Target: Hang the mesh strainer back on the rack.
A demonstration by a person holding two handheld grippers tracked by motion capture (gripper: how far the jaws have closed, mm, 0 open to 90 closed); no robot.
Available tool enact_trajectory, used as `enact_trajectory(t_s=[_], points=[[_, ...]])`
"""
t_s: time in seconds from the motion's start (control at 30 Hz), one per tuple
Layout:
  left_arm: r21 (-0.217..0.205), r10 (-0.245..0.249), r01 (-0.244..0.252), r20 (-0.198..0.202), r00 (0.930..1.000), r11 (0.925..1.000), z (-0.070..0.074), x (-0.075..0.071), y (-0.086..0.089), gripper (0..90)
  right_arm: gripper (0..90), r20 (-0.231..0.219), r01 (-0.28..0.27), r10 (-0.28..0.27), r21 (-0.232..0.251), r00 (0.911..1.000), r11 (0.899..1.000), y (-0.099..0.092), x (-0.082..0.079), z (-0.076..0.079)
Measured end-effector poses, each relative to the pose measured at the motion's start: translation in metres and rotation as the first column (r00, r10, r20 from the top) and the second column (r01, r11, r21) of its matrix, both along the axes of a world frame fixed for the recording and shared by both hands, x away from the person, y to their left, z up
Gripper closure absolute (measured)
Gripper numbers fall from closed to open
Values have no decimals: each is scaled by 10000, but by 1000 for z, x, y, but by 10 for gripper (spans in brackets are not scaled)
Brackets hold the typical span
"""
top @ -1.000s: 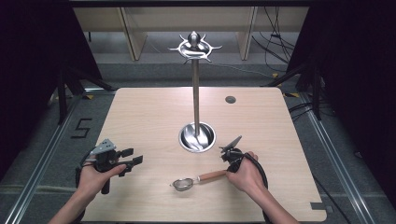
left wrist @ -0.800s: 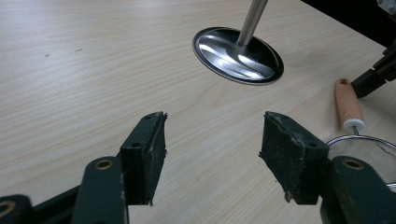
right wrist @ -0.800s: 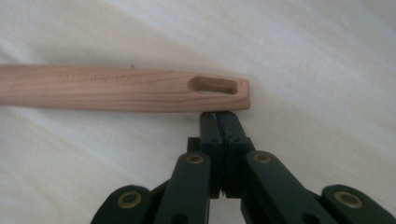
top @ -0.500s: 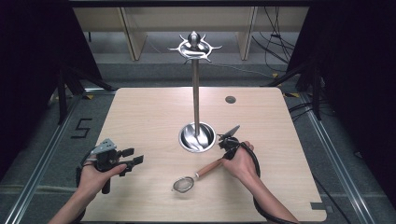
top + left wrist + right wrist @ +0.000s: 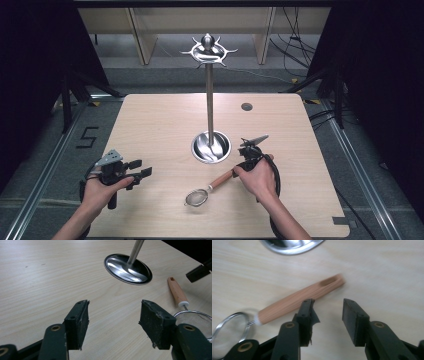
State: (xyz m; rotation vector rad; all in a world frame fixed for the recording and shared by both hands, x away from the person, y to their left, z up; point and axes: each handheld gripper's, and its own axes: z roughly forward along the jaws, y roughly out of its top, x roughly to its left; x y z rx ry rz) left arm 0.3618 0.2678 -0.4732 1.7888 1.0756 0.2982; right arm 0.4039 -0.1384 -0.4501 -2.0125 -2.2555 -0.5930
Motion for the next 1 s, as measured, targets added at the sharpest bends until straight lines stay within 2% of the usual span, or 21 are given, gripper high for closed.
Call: enact_trajectory(t_s=[0.1,0.17,0.23,0.27,0.3,0.4,0.43,0.5,0.53,0.63,0.7,0.73,0.77,0.83,0.93,0.97,1.0], points=[[173,-42,42,-26,10000,9998,-2,1,0,389,539,-696,-250,272,332,9972,9991,12,-3,-4],[24,71,-70,-37,10000,10000,-2,1,1,389,496,-947,-196,262,695,9952,9974,20,-1,-5],[92,118,-118,-49,9999,9999,-1,1,2,389,467,-814,34,25,721,9967,9974,31,0,-7],[76,108,-107,-23,9999,9999,-1,2,1,389,460,-870,-128,180,594,9960,9981,33,1,-9],[118,12,-12,42,10000,9999,-1,2,0,389,458,-997,-21,84,640,9950,9979,36,1,-11],[129,-89,89,-24,10000,9999,-1,2,-2,389,430,-1113,-65,105,370,9937,9993,40,1,-17],[186,-183,183,28,9998,9997,-2,2,-2,389,426,-1062,205,-148,527,9942,9984,41,1,-18],[150,-181,181,4,9998,9997,-2,2,-2,388,413,-1266,420,-351,519,9913,9978,44,3,-17],[72,-184,183,24,9998,9998,-2,2,-2,389,411,-1132,426,-358,578,9929,9974,45,4,-17],[-50,-224,224,-8,9997,9997,-1,2,-3,389,385,-1497,519,-421,624,9878,9967,50,8,-17],[22,-337,337,58,9994,9994,0,3,-3,389,367,-1610,610,-503,626,9857,9962,54,10,-19],[-7,-335,335,85,9994,9994,0,3,-4,389,367,-1732,673,-527,794,9835,9946,55,10,-19],[-71,-282,282,38,9996,9996,0,3,-5,389,367,-1686,622,-515,584,9843,9964,57,11,-21],[47,-332,332,35,9994,9994,0,4,-4,389,364,-1695,506,-415,501,9847,9975,58,11,-23],[7,-305,305,-35,9995,9995,-1,5,-5,389,369,-1847,542,-429,568,9819,9969,60,11,-26],[63,-404,403,16,9992,9992,-1,5,-4,389,372,-1736,604,-520,437,9834,9972,62,11,-27],[18,-329,329,-38,9995,9995,-1,4,-4,389,375,-1618,288,-230,338,9865,9990,61,11,-27]])
